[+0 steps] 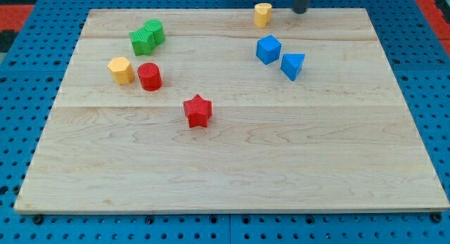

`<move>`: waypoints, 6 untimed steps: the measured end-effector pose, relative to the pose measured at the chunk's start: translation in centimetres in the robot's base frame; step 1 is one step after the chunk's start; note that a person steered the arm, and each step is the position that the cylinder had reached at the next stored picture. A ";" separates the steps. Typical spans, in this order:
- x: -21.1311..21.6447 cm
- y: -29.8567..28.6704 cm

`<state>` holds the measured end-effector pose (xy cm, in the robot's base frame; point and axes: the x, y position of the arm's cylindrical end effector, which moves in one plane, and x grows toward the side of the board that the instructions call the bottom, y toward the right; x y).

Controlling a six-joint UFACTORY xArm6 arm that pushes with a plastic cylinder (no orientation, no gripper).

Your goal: Move the yellow heart above the green blocks

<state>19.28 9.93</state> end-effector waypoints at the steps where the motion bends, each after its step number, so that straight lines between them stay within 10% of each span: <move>1: 2.2 -6.8; 2: 8.7 -7.7; 6: 0.0 -9.5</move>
